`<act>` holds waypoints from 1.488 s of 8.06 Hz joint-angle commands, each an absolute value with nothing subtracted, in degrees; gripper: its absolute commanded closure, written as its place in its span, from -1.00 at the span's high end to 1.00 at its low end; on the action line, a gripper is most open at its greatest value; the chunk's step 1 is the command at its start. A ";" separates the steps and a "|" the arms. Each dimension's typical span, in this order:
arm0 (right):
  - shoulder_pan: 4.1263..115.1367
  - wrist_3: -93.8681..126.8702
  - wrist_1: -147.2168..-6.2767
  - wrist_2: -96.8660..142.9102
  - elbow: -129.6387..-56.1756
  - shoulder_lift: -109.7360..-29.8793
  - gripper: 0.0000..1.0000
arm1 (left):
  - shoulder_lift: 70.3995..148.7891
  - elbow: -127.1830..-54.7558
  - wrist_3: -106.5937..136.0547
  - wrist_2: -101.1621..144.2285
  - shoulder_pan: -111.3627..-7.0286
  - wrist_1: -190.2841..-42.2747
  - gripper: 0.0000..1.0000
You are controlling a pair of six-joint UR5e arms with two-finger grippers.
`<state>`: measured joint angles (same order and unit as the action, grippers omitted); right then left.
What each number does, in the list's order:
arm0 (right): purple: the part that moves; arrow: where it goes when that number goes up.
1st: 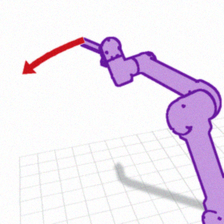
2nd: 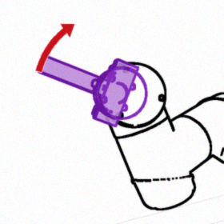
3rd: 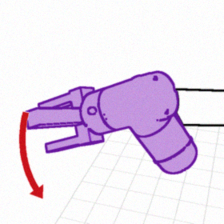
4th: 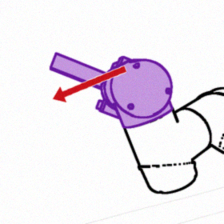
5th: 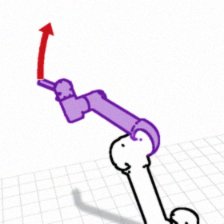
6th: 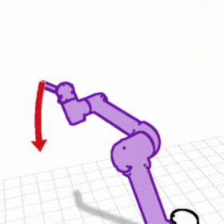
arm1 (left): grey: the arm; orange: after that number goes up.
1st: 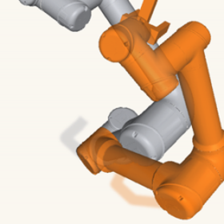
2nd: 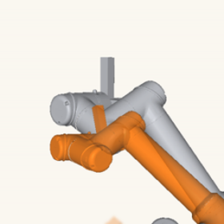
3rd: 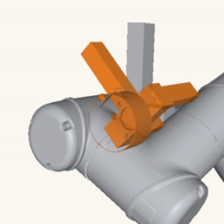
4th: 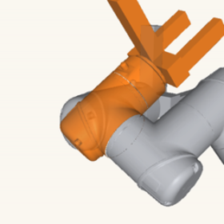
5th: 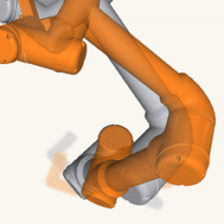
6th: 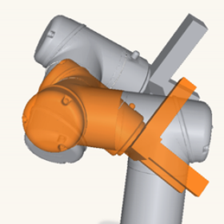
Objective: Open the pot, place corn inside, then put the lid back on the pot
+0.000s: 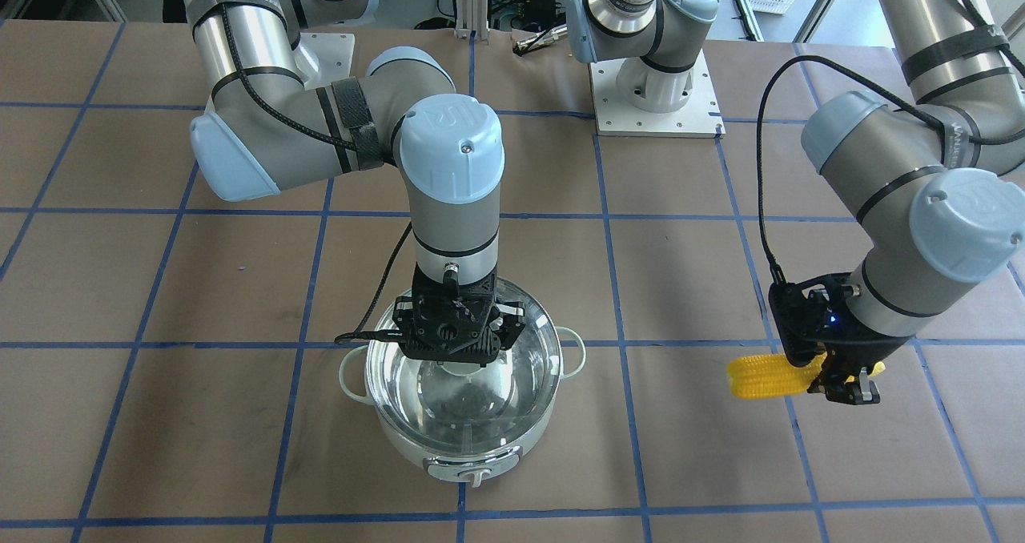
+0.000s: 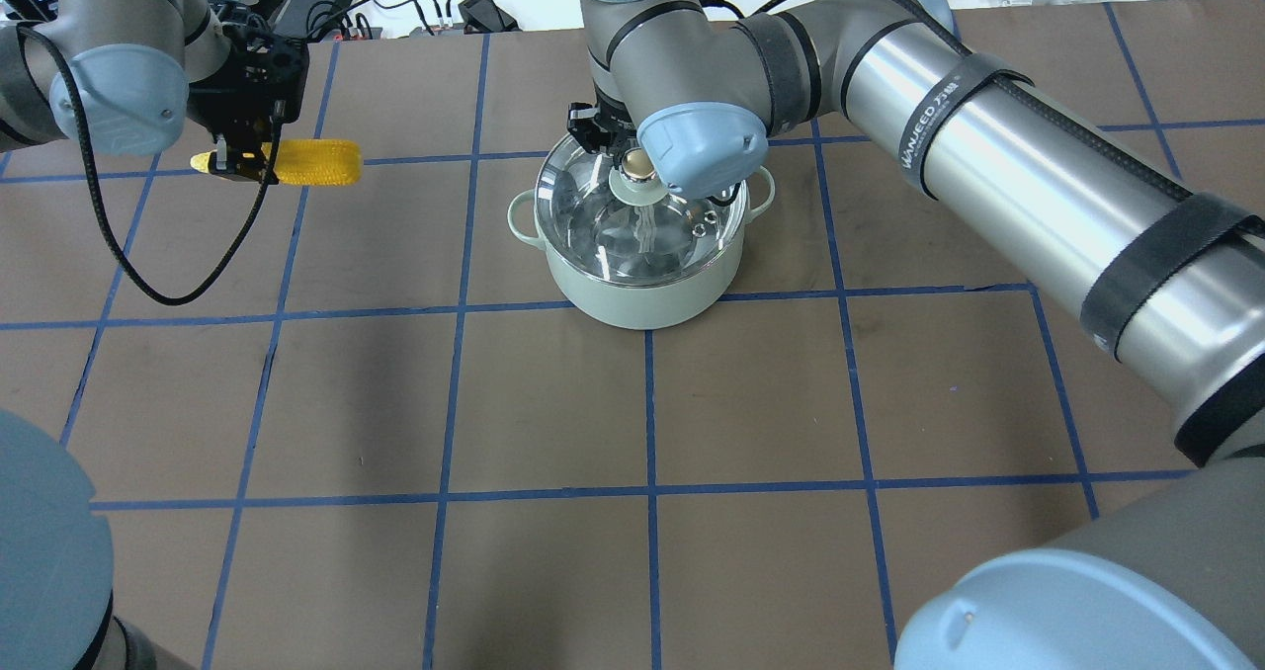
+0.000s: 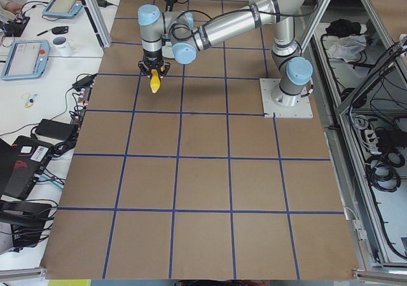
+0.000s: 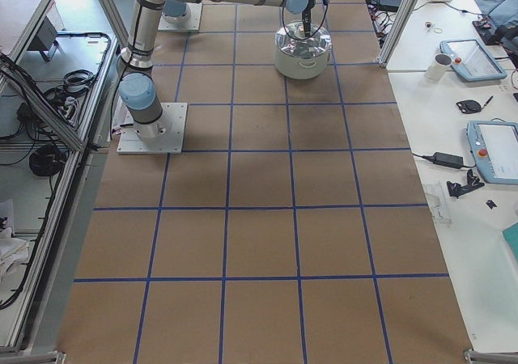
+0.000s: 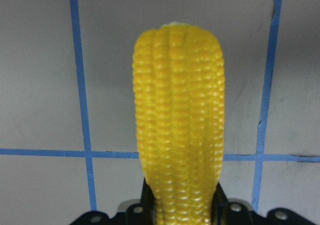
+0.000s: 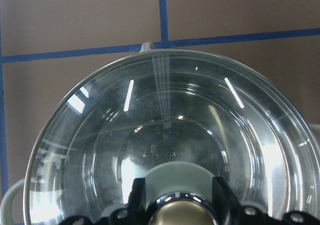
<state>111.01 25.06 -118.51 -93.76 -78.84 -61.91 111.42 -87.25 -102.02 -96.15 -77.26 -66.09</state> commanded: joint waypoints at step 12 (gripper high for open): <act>92.65 1.33 -90.45 -89.39 -80.41 -86.04 -0.65 | 107.57 -87.01 -72.63 -83.25 -96.57 -64.80 -1.00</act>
